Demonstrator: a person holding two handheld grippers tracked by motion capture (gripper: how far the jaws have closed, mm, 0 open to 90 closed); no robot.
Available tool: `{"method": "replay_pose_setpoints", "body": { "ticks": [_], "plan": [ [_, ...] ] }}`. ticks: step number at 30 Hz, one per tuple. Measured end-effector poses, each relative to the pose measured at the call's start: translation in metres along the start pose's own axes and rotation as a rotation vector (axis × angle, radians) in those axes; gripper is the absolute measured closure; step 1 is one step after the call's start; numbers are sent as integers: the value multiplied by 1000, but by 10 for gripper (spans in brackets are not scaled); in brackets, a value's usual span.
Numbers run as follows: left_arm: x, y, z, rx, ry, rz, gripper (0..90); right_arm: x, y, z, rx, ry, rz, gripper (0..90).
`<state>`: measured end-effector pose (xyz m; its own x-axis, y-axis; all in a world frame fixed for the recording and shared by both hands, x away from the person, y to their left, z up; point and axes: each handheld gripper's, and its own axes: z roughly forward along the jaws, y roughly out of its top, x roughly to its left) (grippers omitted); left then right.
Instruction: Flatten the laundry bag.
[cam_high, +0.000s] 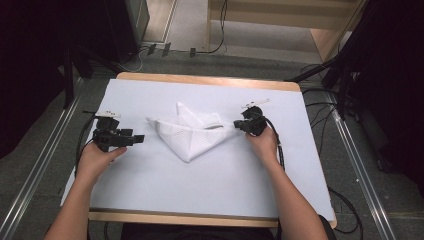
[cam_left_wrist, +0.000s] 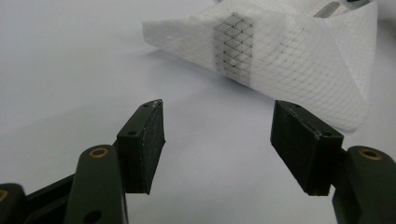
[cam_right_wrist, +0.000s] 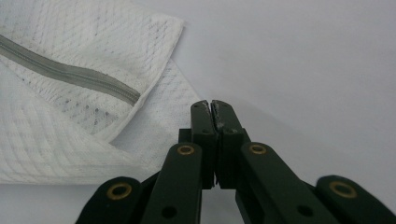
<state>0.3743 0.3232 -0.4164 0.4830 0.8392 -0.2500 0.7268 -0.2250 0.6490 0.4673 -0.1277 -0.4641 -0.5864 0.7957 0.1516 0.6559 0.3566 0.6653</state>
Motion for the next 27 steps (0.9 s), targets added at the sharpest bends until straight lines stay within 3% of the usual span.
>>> {"method": "replay_pose_setpoints", "body": {
  "ticks": [3,6,11,16,21,25,27],
  "plan": [
    [2,12,12,4,-16,13,367,-10,-4,-3,2,-11,12,900],
    [3,25,22,-19,-50,-3,371,-20,-9,-7,17,-32,7,898],
    [-2,50,37,-39,-68,16,370,-24,-12,-12,9,-22,28,840],
    [-15,71,52,-21,-67,74,369,-21,-14,-24,-20,-29,20,777],
    [-31,88,67,-3,-114,121,370,-19,-19,-37,-50,-24,29,766],
    [-45,96,82,22,-137,155,399,-15,-22,-40,-53,-23,20,840],
    [-51,100,89,43,-142,151,477,-14,-22,-41,-61,-17,21,894]
  ]
}}
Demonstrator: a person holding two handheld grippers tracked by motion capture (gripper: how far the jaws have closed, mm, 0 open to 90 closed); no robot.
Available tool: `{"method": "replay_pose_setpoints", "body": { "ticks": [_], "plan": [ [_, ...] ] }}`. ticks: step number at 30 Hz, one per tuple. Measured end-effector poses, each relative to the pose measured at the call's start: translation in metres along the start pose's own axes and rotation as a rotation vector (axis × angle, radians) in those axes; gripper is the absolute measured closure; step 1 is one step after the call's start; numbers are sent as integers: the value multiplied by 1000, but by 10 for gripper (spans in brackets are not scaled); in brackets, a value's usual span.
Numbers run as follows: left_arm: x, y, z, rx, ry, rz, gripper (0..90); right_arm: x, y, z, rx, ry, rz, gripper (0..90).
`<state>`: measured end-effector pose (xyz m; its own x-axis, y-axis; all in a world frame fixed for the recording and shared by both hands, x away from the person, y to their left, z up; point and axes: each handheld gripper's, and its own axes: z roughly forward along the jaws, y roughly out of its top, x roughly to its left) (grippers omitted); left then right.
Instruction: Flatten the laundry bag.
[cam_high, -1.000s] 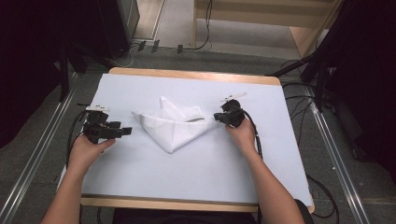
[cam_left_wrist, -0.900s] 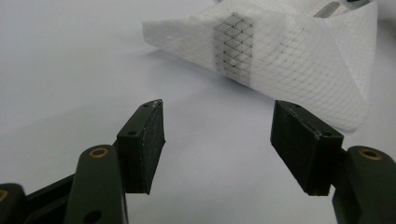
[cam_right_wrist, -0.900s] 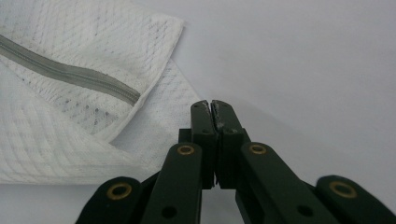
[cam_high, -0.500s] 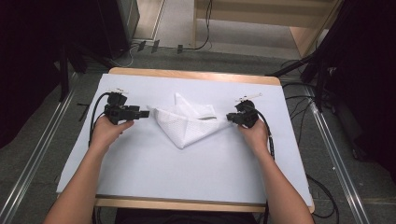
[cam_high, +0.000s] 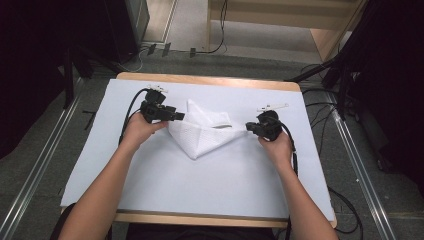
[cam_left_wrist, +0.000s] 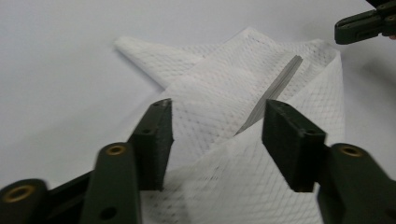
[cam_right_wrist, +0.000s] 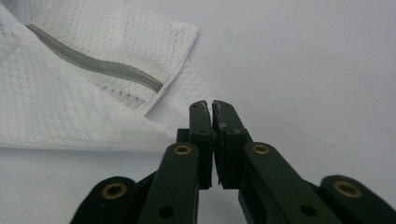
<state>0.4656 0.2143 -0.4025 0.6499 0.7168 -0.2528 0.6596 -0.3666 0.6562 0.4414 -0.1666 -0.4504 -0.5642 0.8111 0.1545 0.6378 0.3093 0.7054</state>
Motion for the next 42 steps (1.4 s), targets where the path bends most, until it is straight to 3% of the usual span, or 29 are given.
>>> {"method": "replay_pose_setpoints", "body": {
  "ticks": [4,8,11,13,18,22,26,33,36,37,42],
  "plan": [
    [-4,8,11,28,36,7,687,4,1,1,3,18,-9,900],
    [1,11,19,65,32,-38,818,8,1,6,13,23,-23,900],
    [1,8,17,57,41,-25,822,10,2,7,3,32,-21,893],
    [2,5,11,29,32,-33,817,12,3,6,-4,42,-16,882],
    [7,-2,-6,25,32,-45,794,24,10,5,-17,86,-29,869],
    [12,-15,-24,3,46,-56,785,43,24,10,-38,155,-25,834],
    [25,-28,-40,1,69,-88,796,75,45,28,-37,225,-75,730],
    [44,-40,-56,-26,84,-138,815,120,72,61,-2,270,-146,626],
    [48,-42,-62,-38,96,-148,811,145,93,79,10,292,-181,593],
    [51,-43,-64,-43,100,-152,811,145,93,79,10,292,-181,593],
    [62,-50,-76,-67,102,-193,810,174,115,106,32,300,-219,569]
  ]
}}
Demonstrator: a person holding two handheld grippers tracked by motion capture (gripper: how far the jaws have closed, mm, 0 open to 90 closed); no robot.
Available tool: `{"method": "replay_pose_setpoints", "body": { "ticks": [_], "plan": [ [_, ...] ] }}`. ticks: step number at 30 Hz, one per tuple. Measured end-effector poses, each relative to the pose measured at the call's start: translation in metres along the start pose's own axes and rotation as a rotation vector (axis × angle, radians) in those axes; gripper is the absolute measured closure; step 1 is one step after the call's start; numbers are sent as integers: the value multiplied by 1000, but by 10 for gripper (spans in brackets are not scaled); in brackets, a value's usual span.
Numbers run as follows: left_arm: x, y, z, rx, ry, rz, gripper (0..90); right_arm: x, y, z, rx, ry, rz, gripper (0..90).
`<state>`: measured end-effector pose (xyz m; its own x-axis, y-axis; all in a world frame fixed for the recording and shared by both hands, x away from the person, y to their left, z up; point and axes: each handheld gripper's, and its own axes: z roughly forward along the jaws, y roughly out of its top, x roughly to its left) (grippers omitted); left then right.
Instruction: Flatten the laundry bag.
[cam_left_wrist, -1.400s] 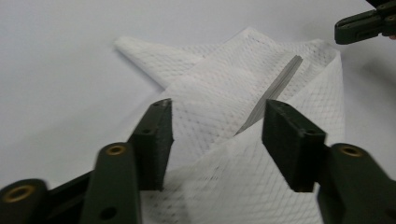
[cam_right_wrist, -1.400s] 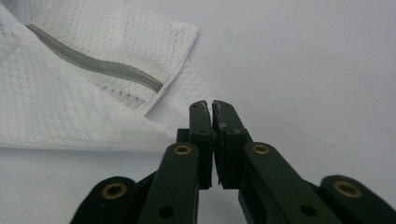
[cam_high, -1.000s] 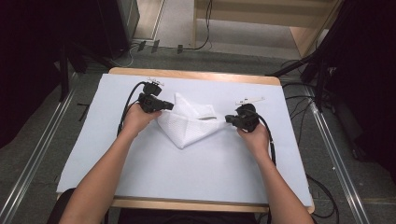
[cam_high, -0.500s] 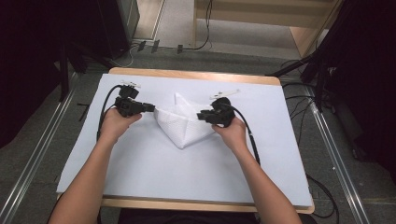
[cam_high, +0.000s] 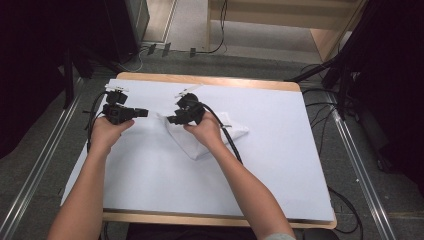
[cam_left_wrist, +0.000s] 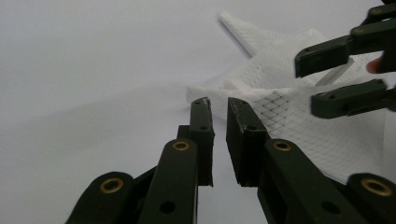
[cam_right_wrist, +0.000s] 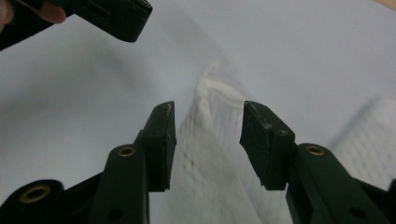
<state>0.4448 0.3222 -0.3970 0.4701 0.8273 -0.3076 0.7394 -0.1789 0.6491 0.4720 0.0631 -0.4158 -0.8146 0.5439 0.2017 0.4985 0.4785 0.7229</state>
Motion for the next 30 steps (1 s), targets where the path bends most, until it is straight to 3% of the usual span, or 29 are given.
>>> {"method": "replay_pose_setpoints", "body": {
  "ticks": [6,7,9,10,12,14,15,19,24,27,30],
  "plan": [
    [6,-3,0,5,-4,-14,802,10,20,38,58,-15,-8,581],
    [7,-3,0,6,-5,-15,800,10,21,43,73,-24,-1,634],
    [8,-4,0,9,-4,-14,797,10,21,50,120,-37,1,828],
    [8,-4,0,10,-3,-13,795,9,20,50,129,-27,8,860],
    [9,-5,-1,6,0,-16,794,13,21,31,62,-9,14,869],
    [10,-5,-2,1,-5,-21,793,14,20,21,31,-11,10,869],
    [9,-5,-2,-3,-10,-27,791,17,18,0,-5,-4,-2,869],
    [4,-4,0,-6,-7,-20,789,24,10,-32,-48,-6,-21,868],
    [-8,-1,5,-2,-10,19,787,34,-19,-82,-119,-19,-59,866],
    [-18,0,11,0,-24,33,782,34,-43,-110,-176,-4,-48,864],
    [-31,2,21,20,-50,61,779,32,-62,-128,-198,9,-35,864]
  ]
}}
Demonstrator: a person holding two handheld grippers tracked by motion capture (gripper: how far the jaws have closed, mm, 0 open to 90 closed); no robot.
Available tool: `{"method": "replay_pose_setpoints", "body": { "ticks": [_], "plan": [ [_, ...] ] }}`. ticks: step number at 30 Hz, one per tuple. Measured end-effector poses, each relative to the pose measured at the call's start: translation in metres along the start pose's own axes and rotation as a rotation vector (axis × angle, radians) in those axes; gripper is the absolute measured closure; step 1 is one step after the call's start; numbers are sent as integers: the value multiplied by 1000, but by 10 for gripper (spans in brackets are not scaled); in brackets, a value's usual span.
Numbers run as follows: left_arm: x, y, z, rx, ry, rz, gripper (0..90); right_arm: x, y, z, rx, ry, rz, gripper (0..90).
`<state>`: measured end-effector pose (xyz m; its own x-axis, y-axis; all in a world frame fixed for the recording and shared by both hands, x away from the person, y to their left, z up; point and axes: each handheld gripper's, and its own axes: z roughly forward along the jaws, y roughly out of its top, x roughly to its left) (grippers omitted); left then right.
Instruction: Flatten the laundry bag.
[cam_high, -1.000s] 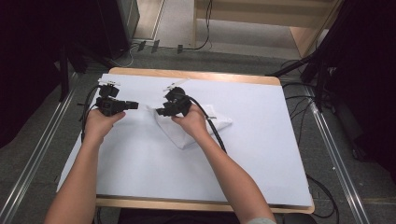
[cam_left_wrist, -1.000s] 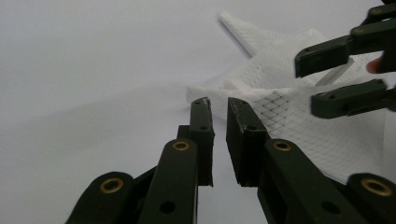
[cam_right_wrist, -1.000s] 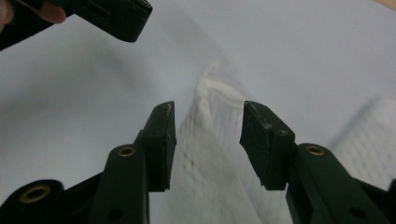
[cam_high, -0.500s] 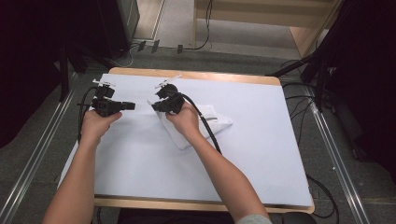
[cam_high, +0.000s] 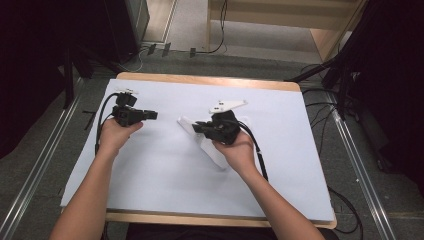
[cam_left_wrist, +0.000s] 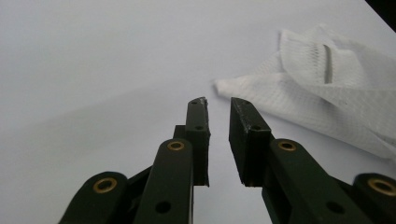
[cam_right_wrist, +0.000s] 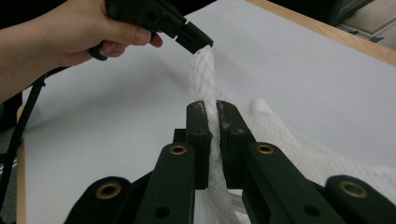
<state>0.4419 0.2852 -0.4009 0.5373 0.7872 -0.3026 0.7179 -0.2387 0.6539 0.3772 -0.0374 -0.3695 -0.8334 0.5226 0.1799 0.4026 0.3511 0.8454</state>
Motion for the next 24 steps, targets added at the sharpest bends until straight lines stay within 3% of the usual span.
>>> {"method": "replay_pose_setpoints", "body": {
  "ticks": [4,7,10,14,19,21,24],
  "plan": [
    [-18,2,18,19,-48,38,761,0,-18,-24,-5,12,6,864],
    [-27,1,33,31,-85,58,741,0,-29,-31,-6,24,19,864],
    [-32,-2,48,41,-95,65,709,1,-38,-32,-5,30,27,864],
    [-31,-6,63,70,-61,100,642,3,-44,-31,5,24,9,864],
    [-28,-8,77,75,-59,89,593,3,-47,-27,18,28,11,864],
    [-29,-10,84,101,-61,91,604,2,-47,-26,19,27,11,864],
    [-30,-11,85,104,-60,95,715,1,-47,-26,17,23,18,864]
  ]
}}
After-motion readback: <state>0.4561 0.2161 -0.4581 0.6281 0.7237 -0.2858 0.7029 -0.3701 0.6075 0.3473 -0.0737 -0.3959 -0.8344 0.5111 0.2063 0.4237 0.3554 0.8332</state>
